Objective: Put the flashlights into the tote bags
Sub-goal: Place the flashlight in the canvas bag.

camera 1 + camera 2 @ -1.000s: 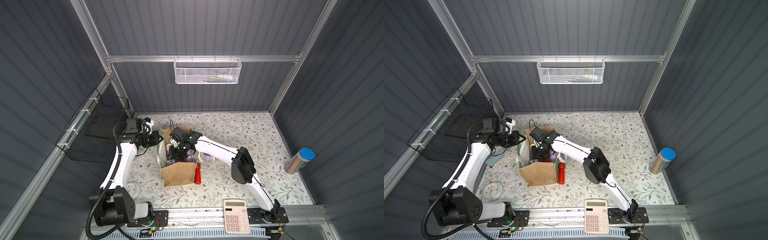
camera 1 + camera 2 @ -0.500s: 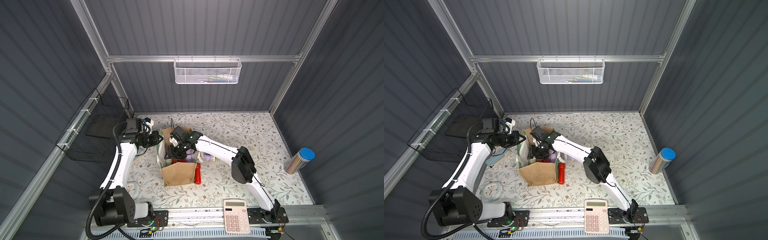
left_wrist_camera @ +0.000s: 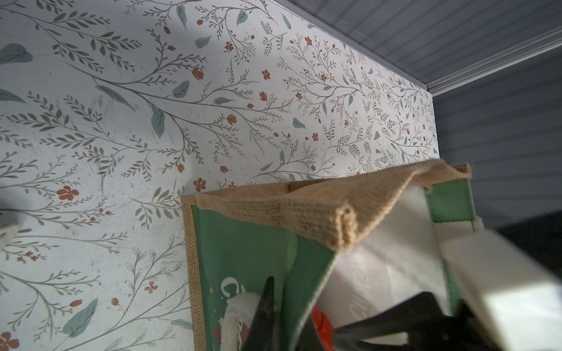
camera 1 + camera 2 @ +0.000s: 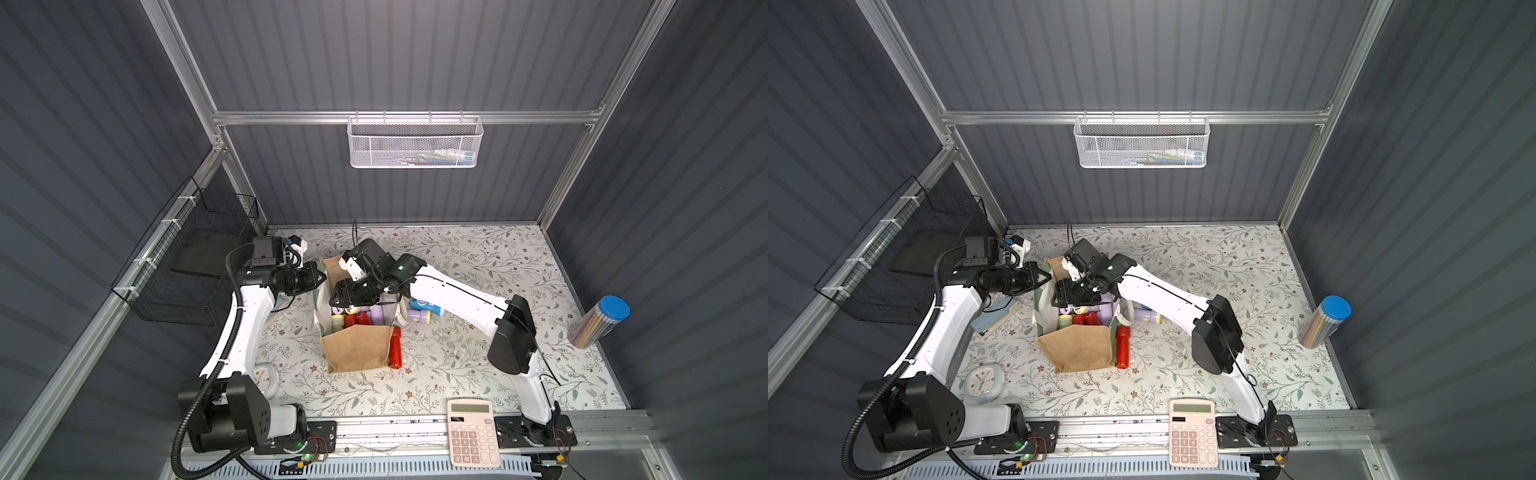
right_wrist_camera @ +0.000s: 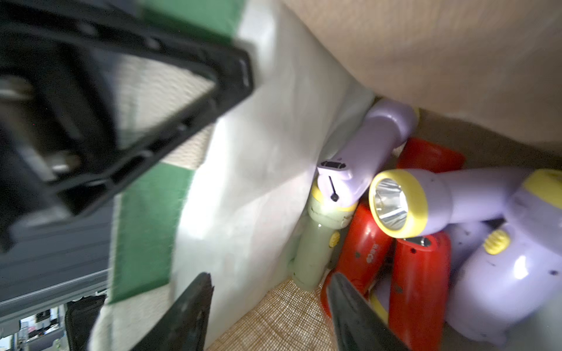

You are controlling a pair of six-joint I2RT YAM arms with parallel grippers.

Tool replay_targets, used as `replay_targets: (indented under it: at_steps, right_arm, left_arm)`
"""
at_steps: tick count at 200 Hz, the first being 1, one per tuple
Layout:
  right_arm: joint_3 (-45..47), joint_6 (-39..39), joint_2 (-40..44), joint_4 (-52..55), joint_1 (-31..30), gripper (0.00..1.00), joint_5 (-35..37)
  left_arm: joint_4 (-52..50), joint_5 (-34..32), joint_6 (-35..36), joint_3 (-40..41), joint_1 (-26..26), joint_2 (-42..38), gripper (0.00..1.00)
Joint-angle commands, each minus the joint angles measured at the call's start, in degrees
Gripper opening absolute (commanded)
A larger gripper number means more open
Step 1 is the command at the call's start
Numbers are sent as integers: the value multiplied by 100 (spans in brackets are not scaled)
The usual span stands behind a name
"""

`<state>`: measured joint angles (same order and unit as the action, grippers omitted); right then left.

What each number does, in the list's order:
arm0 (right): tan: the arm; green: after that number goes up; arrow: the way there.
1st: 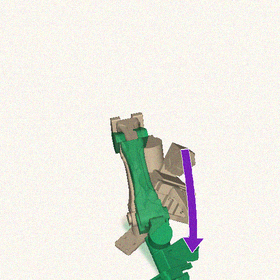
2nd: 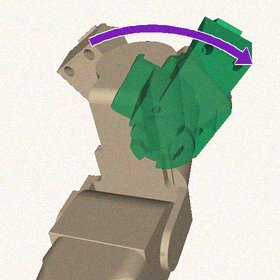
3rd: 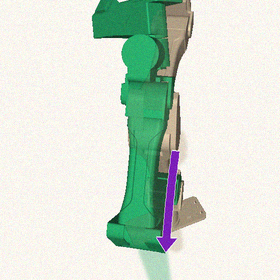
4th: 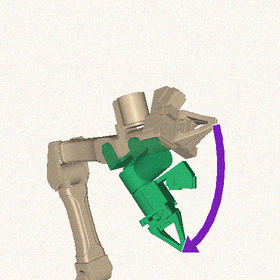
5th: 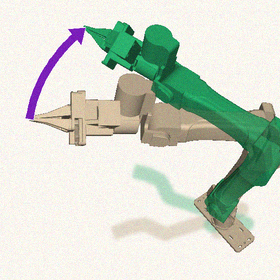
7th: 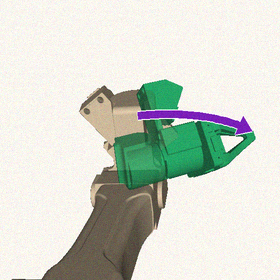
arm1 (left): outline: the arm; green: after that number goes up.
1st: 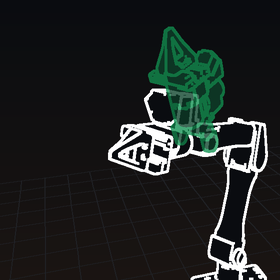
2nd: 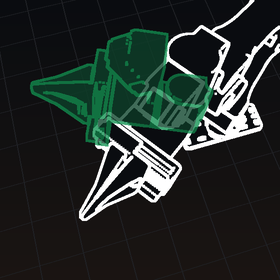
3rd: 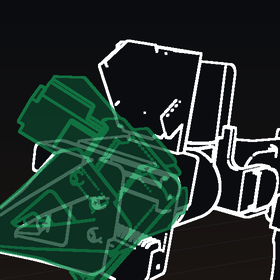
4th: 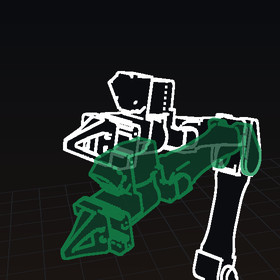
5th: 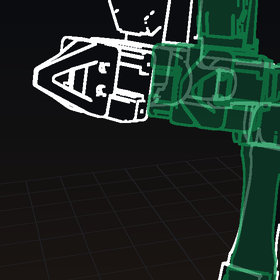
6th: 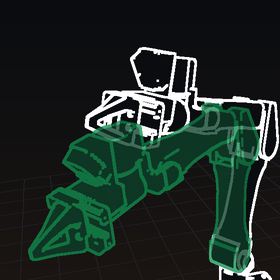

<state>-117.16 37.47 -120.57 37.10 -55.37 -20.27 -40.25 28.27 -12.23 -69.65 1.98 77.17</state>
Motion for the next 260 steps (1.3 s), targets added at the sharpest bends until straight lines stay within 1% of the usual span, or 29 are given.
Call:
replay_targets:
  at_steps: [1,56,107,143,174,224,260]
  right_arm:
    - [229,-378,330,-220,32,64,399]
    - [728,-697,1159,-467,44,64,731]
    - [1300,-894,2002,-547,76,65,1256]
    - [2137,-897,2822,-735,165,66,1743]
    - [2966,-739,3569,-872,319,67,2097]
    - [4473,-147,4759,-1180,739,67,2199]
    - [5272,190,5410,-1212,1003,67,2246]
  left_arm:
    - [-9,-3,80,-31,4,-87,0]
    - [-9,-38,89,-34,4,-79,0]
    - [-18,-68,94,-31,4,-75,0]
    - [-18,-57,98,-34,4,-53,0]
    - [-27,-82,105,-31,4,-53,0]
    - [-18,-106,98,-12,4,0,0]
    - [-27,-120,89,-33,4,52,0]
